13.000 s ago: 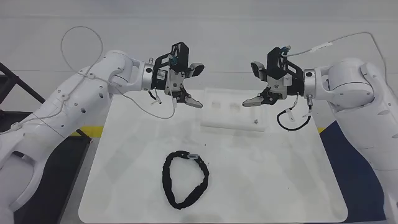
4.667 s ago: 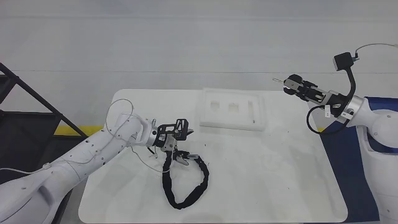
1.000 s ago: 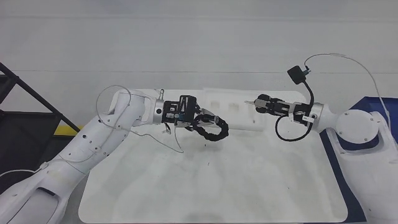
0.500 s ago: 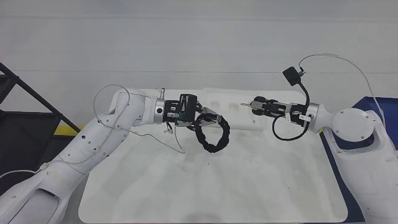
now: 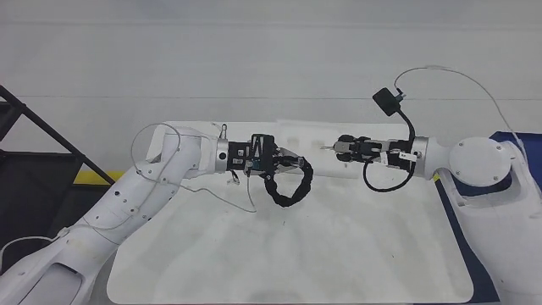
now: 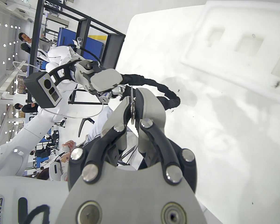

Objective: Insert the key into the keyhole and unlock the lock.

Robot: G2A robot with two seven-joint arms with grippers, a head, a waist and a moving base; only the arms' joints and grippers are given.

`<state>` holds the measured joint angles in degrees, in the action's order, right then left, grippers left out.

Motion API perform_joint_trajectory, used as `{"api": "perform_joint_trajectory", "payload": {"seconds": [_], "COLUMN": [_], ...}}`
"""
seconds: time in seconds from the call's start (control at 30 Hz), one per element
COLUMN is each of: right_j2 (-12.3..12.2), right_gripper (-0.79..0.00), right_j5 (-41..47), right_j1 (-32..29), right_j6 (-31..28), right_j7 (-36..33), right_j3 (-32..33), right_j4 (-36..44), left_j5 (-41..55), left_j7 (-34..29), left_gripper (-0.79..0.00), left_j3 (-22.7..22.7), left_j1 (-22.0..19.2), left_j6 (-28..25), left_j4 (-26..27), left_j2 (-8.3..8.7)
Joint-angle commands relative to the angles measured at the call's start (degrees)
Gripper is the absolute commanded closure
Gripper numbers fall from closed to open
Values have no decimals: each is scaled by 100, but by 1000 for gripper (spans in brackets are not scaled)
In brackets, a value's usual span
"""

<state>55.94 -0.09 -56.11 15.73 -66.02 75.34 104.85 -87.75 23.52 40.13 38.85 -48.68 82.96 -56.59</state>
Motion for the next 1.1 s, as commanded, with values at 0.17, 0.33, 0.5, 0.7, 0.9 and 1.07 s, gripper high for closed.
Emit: {"api": "perform_joint_trajectory", "payload": {"seconds": [0.17,0.33,0.5,0.7,0.9,1.07], "right_j2": [5,5,6,-12,-34,-50], "right_gripper": [0,0,0,0,0,0], "right_j5": [-36,12,9,-187,-234,-248], "right_j1": [346,533,662,748,802,830], "right_j6": [615,794,875,894,784,698], "right_j7": [-319,-521,-564,-571,-636,-678], "right_j3": [-332,-518,-681,-826,-889,-938], "right_j4": [298,338,307,247,217,199], "left_j5": [-85,-92,-33,-22,-45,-64], "left_j7": [120,135,180,263,352,395], "left_gripper": [0,0,0,0,0,0], "left_j3": [-92,-111,-81,-34,27,66], "left_j1": [-6,9,47,83,144,187], "left_j6": [232,262,279,161,86,36], "left_j4": [-176,-301,-385,-432,-494,-521], "left_j2": [-113,-168,-207,-231,-241,-252]}}
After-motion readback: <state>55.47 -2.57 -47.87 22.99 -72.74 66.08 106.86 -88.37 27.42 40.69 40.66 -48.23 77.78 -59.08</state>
